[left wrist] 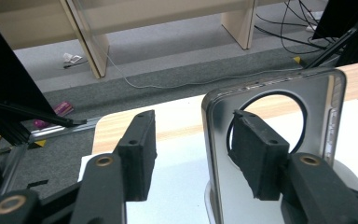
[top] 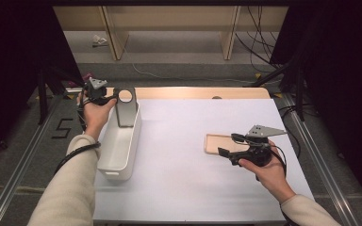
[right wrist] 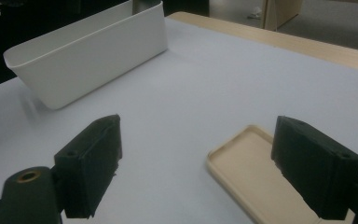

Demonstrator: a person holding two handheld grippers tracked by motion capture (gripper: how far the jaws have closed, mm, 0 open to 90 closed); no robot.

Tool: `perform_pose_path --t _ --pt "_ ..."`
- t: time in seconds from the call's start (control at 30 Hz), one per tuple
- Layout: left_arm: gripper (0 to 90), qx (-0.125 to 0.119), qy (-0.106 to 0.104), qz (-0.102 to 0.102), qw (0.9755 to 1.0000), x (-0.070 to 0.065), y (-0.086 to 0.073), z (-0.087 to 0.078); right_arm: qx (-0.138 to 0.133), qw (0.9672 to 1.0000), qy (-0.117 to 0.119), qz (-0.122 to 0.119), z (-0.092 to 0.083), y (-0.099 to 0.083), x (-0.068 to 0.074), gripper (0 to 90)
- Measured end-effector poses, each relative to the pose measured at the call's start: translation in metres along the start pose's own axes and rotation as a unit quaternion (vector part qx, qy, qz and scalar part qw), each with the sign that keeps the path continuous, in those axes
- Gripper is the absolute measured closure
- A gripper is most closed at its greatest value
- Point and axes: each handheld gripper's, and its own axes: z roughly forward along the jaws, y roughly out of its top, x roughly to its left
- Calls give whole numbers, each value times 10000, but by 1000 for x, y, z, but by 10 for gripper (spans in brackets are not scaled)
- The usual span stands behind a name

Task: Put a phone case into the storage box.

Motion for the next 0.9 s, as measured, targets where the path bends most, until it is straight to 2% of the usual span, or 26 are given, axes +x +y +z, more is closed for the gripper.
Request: perform_pose_path --t 0.07,0.33,0.5,0.7,0.9 --pt "470 34 44 92 9999 -1 1 -1 -2 10000 4 1 0 0 0 170" --pt "411 17 20 151 9999 -3 3 -6 -2 10000 -2 -2 0 0 0 170" --pt "360 16 26 271 9996 -5 6 -11 0 10000 -16 8 0 0 0 170" --pt "243 -37 -25 195 9998 -8 12 -22 -5 10000 -38 33 0 0 -2 169" --pt "127 -60 -222 100 9997 -12 12 -38 -9 10000 -77 59 -1 0 -4 169"
